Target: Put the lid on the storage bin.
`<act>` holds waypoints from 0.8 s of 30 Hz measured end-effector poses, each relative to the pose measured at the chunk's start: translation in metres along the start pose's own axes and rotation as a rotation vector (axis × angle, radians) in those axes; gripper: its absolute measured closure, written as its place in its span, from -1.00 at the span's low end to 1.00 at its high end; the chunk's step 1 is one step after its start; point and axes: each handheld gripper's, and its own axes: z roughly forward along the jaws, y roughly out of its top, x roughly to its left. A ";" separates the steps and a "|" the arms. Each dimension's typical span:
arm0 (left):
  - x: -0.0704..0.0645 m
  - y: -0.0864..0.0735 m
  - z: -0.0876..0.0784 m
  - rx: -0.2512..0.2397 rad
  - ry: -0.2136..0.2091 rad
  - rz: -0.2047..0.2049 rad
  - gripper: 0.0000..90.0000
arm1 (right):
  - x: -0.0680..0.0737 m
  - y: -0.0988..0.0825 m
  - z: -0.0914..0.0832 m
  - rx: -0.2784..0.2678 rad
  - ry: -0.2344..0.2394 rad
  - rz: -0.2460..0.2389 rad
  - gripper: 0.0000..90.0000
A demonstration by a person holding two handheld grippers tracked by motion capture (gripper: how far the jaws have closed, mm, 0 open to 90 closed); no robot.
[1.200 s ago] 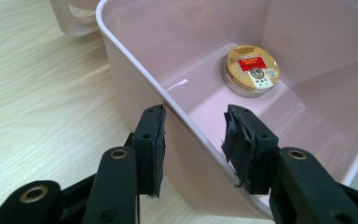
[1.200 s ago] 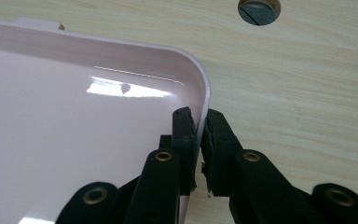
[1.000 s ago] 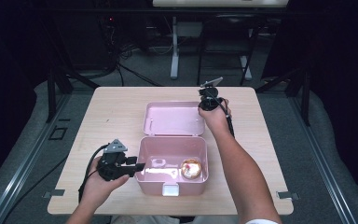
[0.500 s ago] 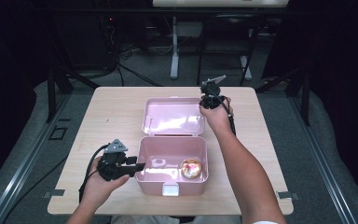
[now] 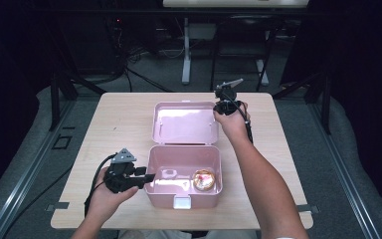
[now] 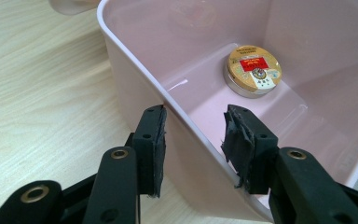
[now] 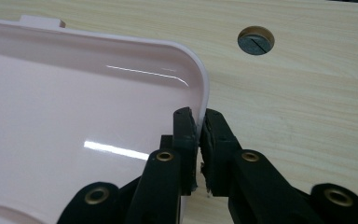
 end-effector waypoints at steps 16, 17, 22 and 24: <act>-0.001 0.000 0.000 -0.001 0.006 -0.006 0.30 | 0.000 0.000 -0.013 -0.034 0.015 -0.006 0.89; -0.001 0.000 0.000 -0.003 0.008 -0.007 0.30 | 0.000 0.000 -0.014 -0.034 0.017 -0.006 0.89; -0.002 0.000 0.001 -0.004 0.009 -0.008 0.30 | 0.001 0.000 -0.018 -0.047 0.013 -0.013 0.89; -0.002 0.000 0.001 -0.005 0.010 -0.008 0.30 | 0.002 0.000 -0.021 -0.046 0.013 -0.014 0.90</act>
